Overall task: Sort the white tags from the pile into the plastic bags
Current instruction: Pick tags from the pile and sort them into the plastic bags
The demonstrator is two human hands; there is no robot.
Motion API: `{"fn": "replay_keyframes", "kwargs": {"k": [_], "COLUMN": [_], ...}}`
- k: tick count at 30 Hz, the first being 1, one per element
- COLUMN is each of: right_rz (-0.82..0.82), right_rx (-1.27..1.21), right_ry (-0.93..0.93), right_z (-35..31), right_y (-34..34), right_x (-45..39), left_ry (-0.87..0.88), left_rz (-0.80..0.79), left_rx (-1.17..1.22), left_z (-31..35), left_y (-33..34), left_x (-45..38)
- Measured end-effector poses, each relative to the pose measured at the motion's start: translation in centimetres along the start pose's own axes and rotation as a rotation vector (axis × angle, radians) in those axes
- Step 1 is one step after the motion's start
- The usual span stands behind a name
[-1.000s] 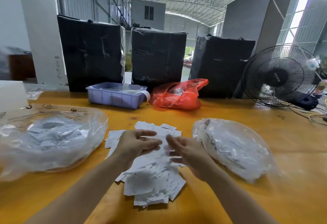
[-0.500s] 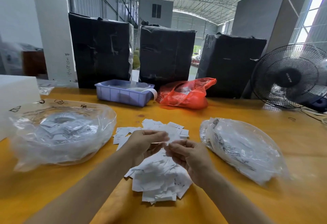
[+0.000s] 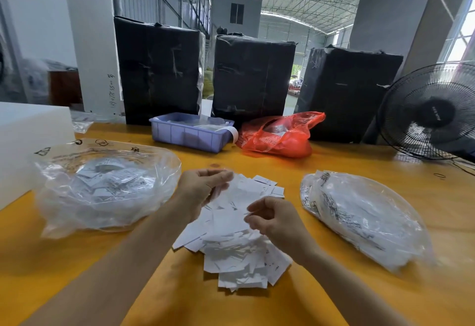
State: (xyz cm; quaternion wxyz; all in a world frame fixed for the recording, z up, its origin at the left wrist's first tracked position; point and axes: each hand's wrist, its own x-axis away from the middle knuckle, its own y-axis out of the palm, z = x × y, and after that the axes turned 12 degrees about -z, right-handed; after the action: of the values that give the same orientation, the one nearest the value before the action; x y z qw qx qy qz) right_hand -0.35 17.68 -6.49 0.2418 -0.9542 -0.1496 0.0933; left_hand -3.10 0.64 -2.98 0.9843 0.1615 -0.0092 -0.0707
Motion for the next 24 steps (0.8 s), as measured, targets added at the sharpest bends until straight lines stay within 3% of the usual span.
{"fn": "replay_keyframes", "kwargs": {"k": [3,5,10,14,24], "right_rz": [-0.036,-0.041,-0.237,-0.225,-0.072], "right_rx": [0.219,0.229,-0.449,-0.675,-0.76], "right_ry": [-0.063,-0.075,0.118,0.159,0.135], "right_z": [-0.4,-0.9,-2.6,-3.1,-1.7], "right_y": [0.5,1.3,2.3,2.5,2.0], "right_x": [-0.9,-1.5,-2.5,-2.9,-3.2], "left_ry": [0.026,0.031,0.039,0.066,0.103], "left_rz": [0.061,0.058,-0.016,-0.003,-0.012], "left_rx": [0.0,0.001,0.142,0.097,0.039], "left_z": [0.8,0.8,0.5,0.5,0.1], "left_y": [-1.3,-1.6,-0.9,-0.5,-0.7], "left_x": [-0.1,-0.1,0.0,0.1,-0.2]}}
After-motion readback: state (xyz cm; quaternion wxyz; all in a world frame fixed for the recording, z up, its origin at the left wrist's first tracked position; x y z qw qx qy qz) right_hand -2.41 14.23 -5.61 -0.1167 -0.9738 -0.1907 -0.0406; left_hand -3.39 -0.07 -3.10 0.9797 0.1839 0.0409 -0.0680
